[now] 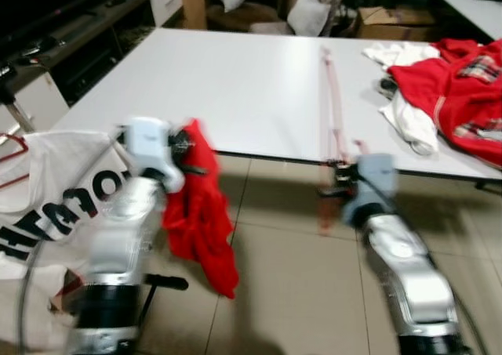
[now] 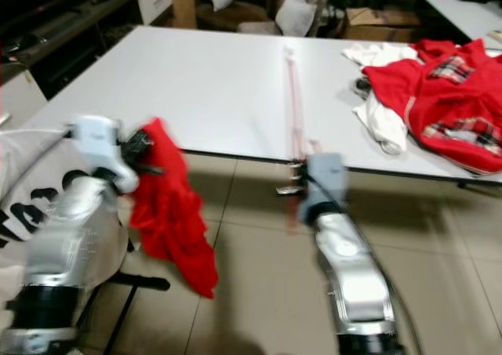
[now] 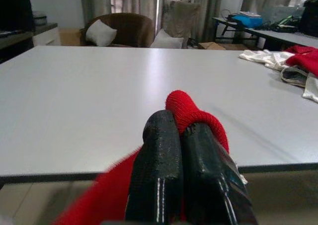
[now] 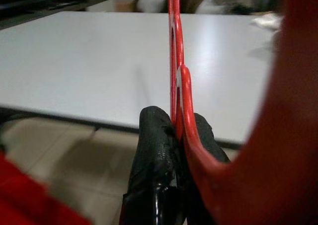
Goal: Hang hanger
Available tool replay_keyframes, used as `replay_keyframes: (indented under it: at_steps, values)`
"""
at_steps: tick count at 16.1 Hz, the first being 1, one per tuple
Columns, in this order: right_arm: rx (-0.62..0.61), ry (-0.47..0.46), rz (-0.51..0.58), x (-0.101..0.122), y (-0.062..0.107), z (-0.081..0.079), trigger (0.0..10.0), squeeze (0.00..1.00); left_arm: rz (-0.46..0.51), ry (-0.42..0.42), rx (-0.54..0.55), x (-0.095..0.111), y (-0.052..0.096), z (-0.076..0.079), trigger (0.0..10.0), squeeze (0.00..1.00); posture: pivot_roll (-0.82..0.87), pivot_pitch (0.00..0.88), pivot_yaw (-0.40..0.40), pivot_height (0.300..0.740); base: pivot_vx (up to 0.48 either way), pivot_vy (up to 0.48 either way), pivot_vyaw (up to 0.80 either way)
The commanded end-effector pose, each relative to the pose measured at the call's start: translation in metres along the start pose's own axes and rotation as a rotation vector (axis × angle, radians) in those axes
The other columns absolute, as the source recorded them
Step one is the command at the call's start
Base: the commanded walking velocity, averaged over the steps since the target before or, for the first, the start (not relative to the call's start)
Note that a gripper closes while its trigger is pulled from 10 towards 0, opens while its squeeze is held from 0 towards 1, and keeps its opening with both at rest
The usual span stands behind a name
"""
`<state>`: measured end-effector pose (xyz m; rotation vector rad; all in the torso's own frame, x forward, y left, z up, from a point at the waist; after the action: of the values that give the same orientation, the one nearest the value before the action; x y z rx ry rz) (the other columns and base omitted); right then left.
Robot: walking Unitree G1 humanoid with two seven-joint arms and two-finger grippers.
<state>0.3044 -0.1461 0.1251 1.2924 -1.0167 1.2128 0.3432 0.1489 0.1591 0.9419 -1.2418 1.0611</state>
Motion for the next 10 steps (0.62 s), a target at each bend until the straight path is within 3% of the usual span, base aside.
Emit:
replay_keyframes:
  at_steps: [1,10]
  values:
    - [0.028,-0.011,0.023,0.0068,-0.0012,-0.0083,10.0,0.0,0.049,-0.029,0.02,0.0164,-0.0004,-0.0081,10.0,0.0,-0.06,0.0,0.03,0.74,0.352,0.0,0.0]
    - [0.041,-0.011,0.024,0.0064,-0.0015,-0.0103,10.0,0.0,0.051,-0.033,0.019,0.0171,0.0002,-0.0097,10.0,0.0,-0.06,0.0,0.03,0.74,0.351,0.0,0.0]
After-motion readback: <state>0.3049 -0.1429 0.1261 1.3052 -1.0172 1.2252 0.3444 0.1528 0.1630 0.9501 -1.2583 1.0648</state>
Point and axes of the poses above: a point about 5 cm out from each wrist's last joint towards the gripper, its own y axis pointing back from the gripper into the wrist, its own x axis along the axis of the wrist's last joint, z = x × y, the point moved 3 cm from there along -y, pointing out of the wrist towards the gripper, and after that the axes turned 4 degrees about y, right-handed, at the moved point
